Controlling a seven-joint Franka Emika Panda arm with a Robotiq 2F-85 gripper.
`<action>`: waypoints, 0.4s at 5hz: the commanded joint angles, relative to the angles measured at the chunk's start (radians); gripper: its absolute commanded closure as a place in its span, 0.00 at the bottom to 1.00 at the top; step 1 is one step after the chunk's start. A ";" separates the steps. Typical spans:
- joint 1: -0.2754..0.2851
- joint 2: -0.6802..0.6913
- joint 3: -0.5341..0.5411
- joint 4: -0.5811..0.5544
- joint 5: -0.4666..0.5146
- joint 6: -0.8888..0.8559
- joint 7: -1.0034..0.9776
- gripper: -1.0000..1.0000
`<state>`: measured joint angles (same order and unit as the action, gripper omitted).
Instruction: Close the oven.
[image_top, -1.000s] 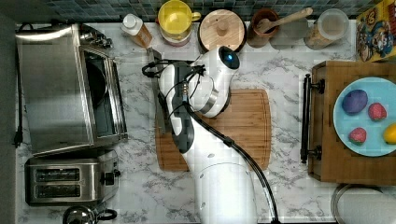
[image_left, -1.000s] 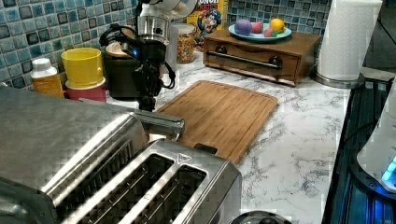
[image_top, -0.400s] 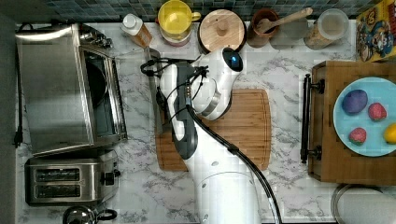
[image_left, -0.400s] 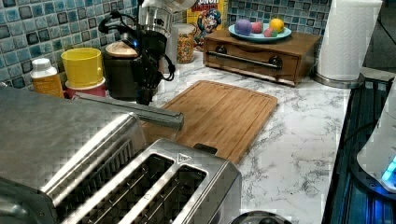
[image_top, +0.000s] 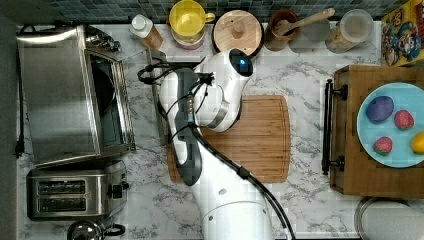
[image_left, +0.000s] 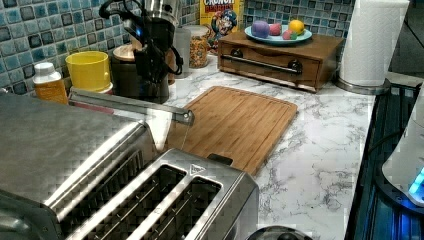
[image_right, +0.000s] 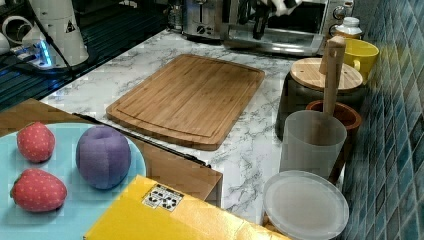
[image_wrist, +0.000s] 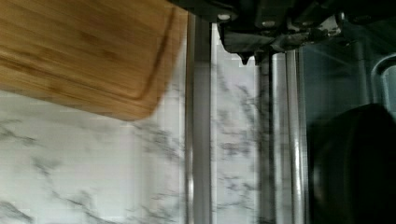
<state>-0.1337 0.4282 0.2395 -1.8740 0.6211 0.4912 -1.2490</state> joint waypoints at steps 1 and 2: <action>0.258 -0.167 0.129 0.049 -0.262 0.167 0.211 1.00; 0.338 -0.199 0.092 -0.034 -0.530 0.361 0.448 1.00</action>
<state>0.0704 0.2834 0.2947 -1.8809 0.1693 0.7852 -0.9478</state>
